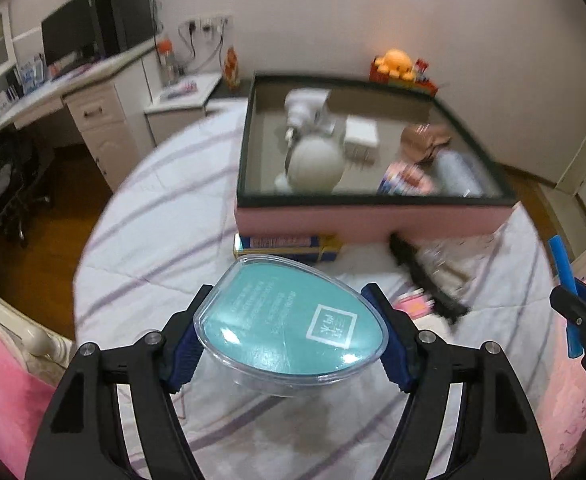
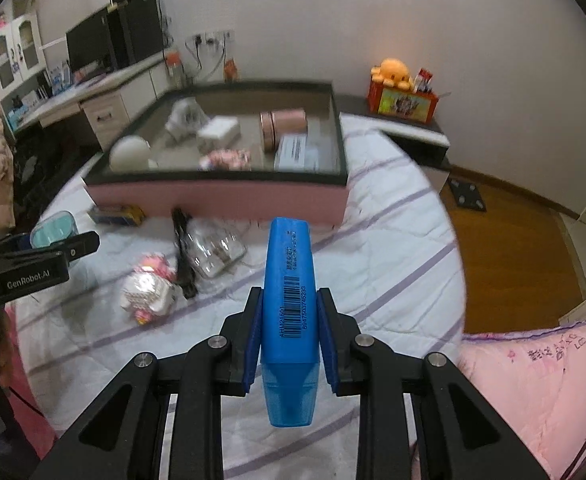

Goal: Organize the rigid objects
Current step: 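Lift and carry the teal case and blue highlighter over the tray with both grippers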

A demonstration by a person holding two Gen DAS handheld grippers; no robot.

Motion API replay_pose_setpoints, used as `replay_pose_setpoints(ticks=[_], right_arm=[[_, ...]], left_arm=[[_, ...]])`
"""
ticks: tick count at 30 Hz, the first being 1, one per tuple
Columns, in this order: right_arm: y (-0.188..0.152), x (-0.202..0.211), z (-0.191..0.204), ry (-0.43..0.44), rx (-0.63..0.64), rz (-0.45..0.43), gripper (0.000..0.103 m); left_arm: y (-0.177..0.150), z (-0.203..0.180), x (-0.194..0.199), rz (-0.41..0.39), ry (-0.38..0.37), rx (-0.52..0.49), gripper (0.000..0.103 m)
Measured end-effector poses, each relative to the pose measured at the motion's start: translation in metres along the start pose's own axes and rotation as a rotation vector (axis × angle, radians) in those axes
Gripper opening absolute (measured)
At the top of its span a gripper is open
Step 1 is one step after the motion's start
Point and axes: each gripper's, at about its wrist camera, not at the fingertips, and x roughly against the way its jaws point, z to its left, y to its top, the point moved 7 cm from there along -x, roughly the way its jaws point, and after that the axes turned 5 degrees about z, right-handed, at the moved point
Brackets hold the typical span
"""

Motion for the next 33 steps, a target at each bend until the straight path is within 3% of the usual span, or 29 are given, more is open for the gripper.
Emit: replay_pose_setpoints(ticks=[8,18,24,33], right_arm=[[0.010,0.063,0.004,-0.016,0.004,-0.155,0.026],[0.016,0.123,0.012,-0.010,0.017,-0.306,0.026],[0.015,0.132,0.016,0.002,0.019,-0.334,0.026],[0.013,0.136,0.018,0.034,0.021,-0.344,0.026]], left_arm=[[0.013,-0.014,0.080,-0.187,-0.018,-0.040,0.074],[0.012,-0.028,0.149,-0.346,-0.027,-0.067,0.074],[0.011,-0.027,0.167,-0.396,-0.015,-0.063,0.074],[0.012,-0.025,0.169,-0.402,-0.001,-0.053,0.074]])
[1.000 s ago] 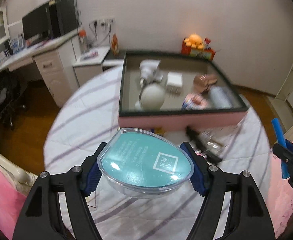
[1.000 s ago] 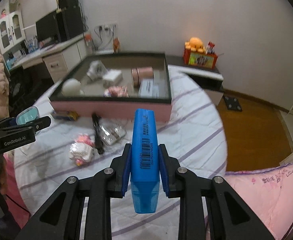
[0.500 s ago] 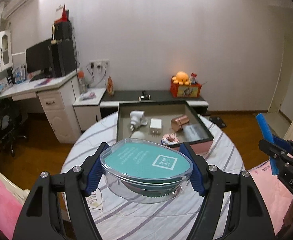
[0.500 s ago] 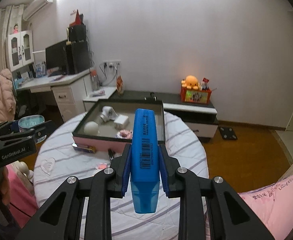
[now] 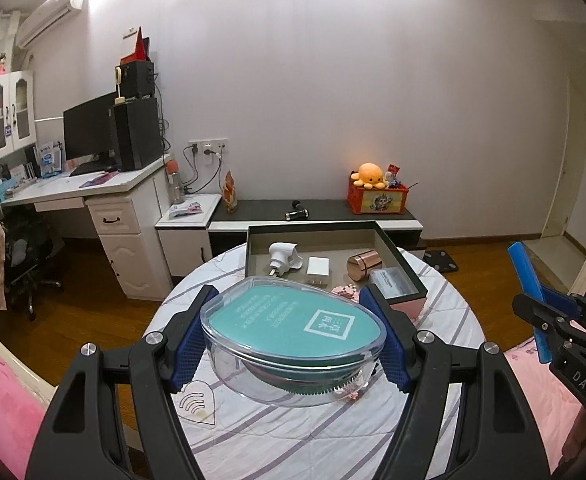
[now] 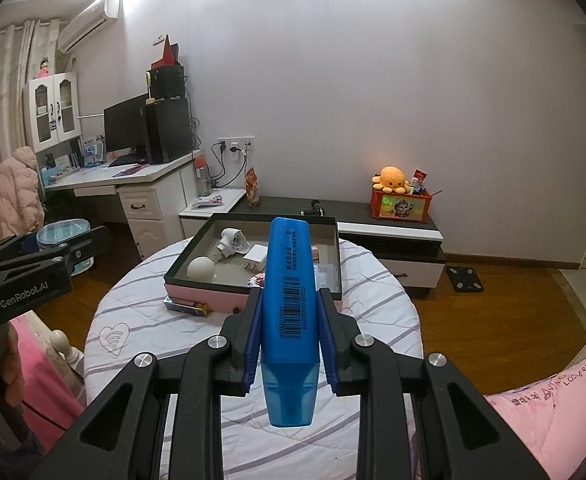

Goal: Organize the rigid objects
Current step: 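Lift and carry the teal case and blue highlighter over the tray with both grippers, then lower both items into the tray and open both grippers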

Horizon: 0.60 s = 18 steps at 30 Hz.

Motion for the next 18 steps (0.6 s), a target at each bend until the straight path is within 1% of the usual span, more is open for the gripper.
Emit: replay_pose_setpoints(ticks=[5,10,15,18], right_arm=[[0.000,-0.006,0.004,0.004,0.000,0.013,0.026],[0.004,-0.024,0.002,0.018,-0.003,0.037,0.026],[0.017,-0.056,0.000,0.027,-0.003,0.063,0.026],[0.027,-0.089,-0.001,0.042,-0.013,0.091,0.026]], left_arm=[[0.002,0.000,-0.007,0.014,0.004,0.000,0.074],[0.004,0.002,-0.028,0.039,-0.002,-0.006,0.074],[0.017,0.005,-0.067,0.074,-0.005,-0.011,0.074],[0.023,0.004,-0.095,0.110,0.003,-0.027,0.074]])
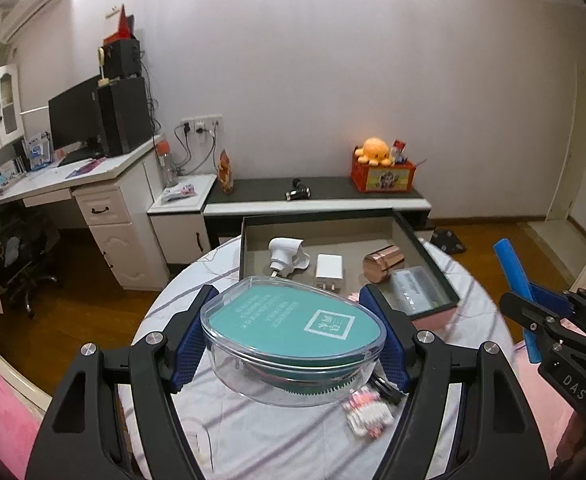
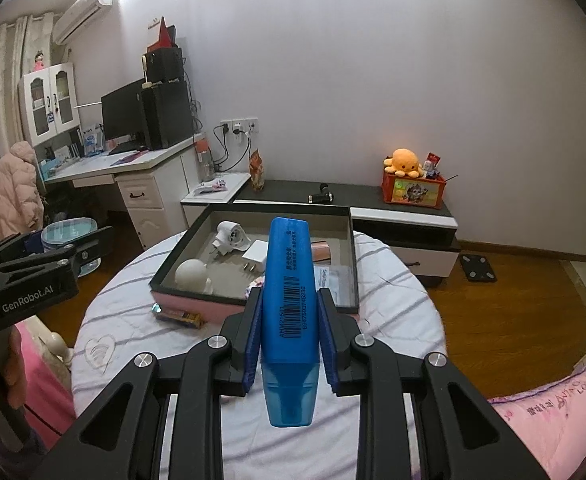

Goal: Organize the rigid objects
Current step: 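Lower both items into the tray and open both grippers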

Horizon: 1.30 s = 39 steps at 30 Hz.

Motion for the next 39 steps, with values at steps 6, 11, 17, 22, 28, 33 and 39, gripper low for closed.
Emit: replay_pose_setpoints(ticks=[6,11,17,22,28,33,39], right_arm=[[0.010,-0.075,-0.006,0.040,-0.021,0.109,0.026],[0.014,-0.119,-0.011,0.041,-0.017,0.180,0.027],[0.012,-0.149,-0.013,0.027,-0.024,0.231,0.027],[0.011,-0.159,-0.011,0.030,-0.028,0.255,0.027],[0.015,-0.153,-0.018,-0.029,-0.049,0.219,0.066],[0.016,-0.147,-0.021,-0.030,-0.050,0.214,0.066],[0.015,-0.139,-0.024,-0.038,-0.055,0.210,0.066]], left_arm=[[0.011,-0.008,-0.068,0.121,-0.021,-0.044,0.074],[0.014,-0.018,-0.115,0.204,-0.039,-0.083,0.074],[0.008,-0.020,-0.146,0.256,-0.040,-0.099,0.074],[0.007,-0.016,-0.150,0.252,-0.033,-0.092,0.076],[0.009,-0.001,-0.146,0.244,-0.026,-0.041,0.102],[0.006,0.005,-0.146,0.250,-0.003,-0.032,0.102],[0.005,0.011,-0.136,0.243,0.007,-0.019,0.102]])
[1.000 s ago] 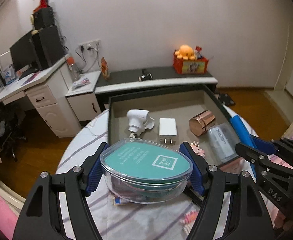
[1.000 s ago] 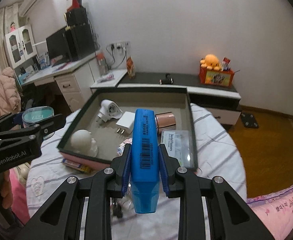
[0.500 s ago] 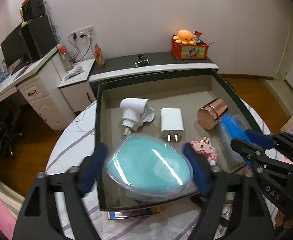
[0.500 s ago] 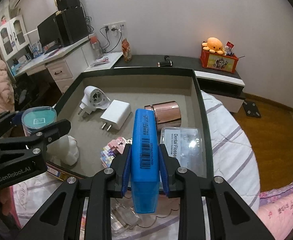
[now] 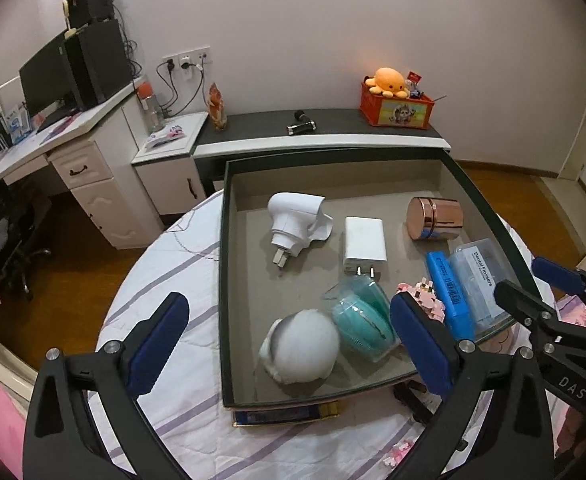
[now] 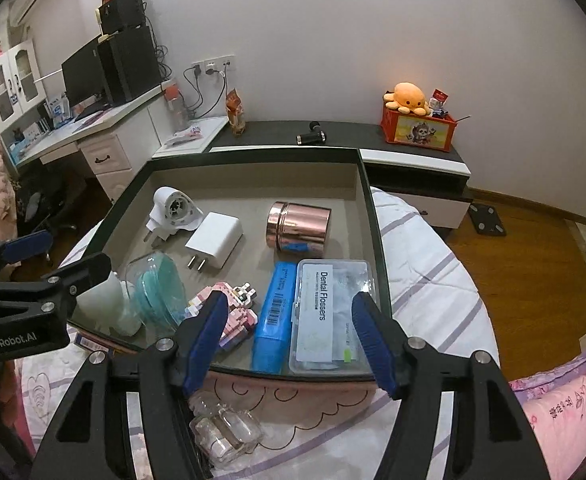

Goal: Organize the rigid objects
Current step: 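Lower both items into the tray and open both grippers, then withdraw both grippers from the tray back over the table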

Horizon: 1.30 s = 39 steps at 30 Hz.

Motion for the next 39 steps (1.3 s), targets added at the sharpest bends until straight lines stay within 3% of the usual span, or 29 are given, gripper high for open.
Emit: replay_pose_setpoints(ticks=[9,13,23,39], right_arm=[[-0.013,0.029,-0.003,-0.014,-0.002,-0.028,0.067],[-0.024,0.048,-0.005,-0.022,-0.008,-0.047,0.072],[-0.058,0.108,-0.007,-0.030,-0.023,-0.111,0.075],[-0.091,0.196,0.004,-0.047,-0.001,-0.262,0.081]], left_arm=[[-0.014,0.005,0.021,-0.021,0.016,0.029,0.102],[-0.027,0.004,0.035,-0.035,0.023,0.038,0.102],[-0.064,0.010,0.089,-0.094,0.010,0.087,0.102],[-0.099,0.009,0.182,-0.272,0.066,0.105,0.103]])
